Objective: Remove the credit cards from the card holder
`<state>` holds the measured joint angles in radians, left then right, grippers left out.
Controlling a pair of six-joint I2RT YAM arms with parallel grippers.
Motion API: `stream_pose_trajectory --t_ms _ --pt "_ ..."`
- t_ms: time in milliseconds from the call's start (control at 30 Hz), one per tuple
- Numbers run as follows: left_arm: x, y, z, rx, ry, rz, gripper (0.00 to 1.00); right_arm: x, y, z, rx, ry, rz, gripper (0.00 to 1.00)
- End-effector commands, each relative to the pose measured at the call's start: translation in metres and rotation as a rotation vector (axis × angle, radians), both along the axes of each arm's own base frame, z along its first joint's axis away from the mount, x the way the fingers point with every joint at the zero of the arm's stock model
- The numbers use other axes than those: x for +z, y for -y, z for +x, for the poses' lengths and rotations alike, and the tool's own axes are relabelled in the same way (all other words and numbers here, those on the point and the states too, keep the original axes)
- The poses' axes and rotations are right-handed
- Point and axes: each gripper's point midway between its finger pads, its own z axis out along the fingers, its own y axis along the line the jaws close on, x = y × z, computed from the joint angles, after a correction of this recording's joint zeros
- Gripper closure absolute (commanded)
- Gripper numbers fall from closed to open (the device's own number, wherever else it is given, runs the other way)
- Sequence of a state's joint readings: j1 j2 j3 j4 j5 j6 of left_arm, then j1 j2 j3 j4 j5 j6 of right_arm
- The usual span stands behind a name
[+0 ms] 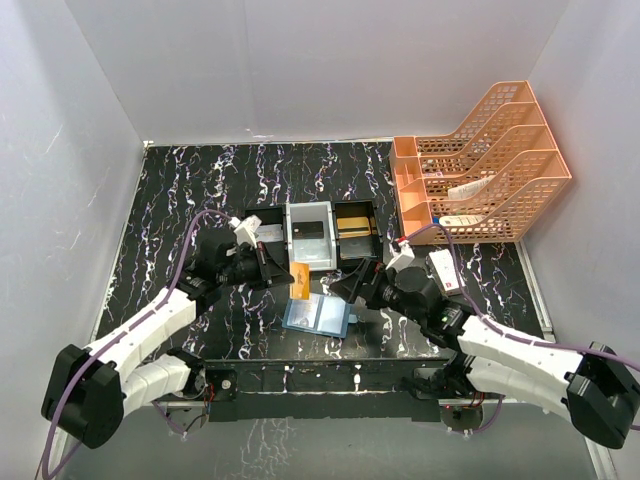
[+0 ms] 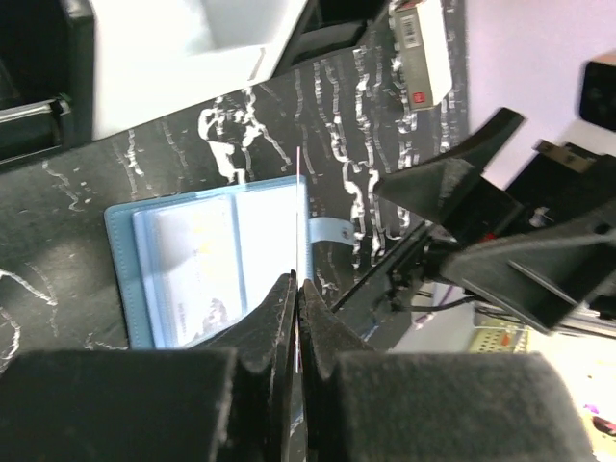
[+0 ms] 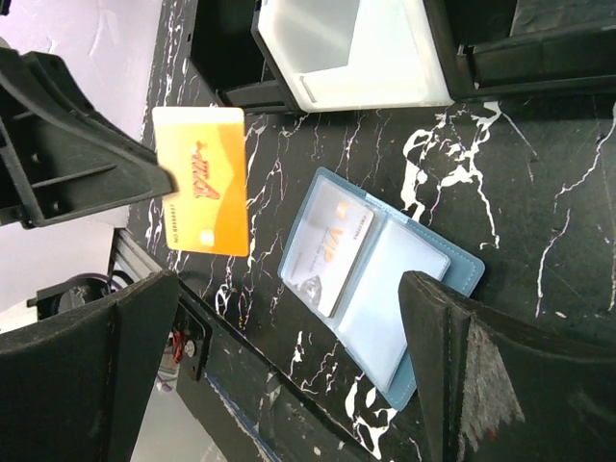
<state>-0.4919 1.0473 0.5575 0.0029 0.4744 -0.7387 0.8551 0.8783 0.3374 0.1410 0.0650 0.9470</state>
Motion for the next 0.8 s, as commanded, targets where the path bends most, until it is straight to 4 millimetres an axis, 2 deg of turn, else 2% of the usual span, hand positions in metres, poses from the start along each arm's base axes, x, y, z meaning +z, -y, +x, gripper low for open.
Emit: stream_pose_trajectory --t_ms 0,167,300,333,367,433,667,767 --pt "0.032 0.010 -0.009 -0.061 0.033 -0.153 1.00 0.018 -0.004 0.005 0.069 0.059 0.069 0.02" --pt "0.046 0.017 -0.008 -0.078 0.049 -0.223 1.00 0.041 -0.016 -0.006 0.229 0.084 0.215 0.04" --pt "0.057 0.023 -0.010 -0.105 0.057 -0.285 1.00 0.049 -0.024 -0.004 0.282 0.084 0.240 0.10" --pt "0.059 0.024 -0.011 -0.111 0.057 -0.300 1.00 0.048 -0.025 -0.005 0.297 0.079 0.241 0.12" --pt "0.061 0.025 -0.012 -0.120 0.060 -0.310 1.00 0.061 -0.030 -0.002 0.318 0.102 0.261 0.15" --pt "0.065 0.026 -0.014 -0.137 0.069 -0.315 1.00 0.074 -0.039 -0.004 0.372 0.121 0.288 0.21" --pt "0.070 0.024 -0.023 -0.153 0.067 -0.344 1.00 0.080 -0.052 0.005 0.381 0.086 0.353 0.38" --pt "0.070 0.025 -0.027 -0.166 0.066 -0.367 1.00 0.088 -0.058 0.002 0.429 0.094 0.399 0.47"
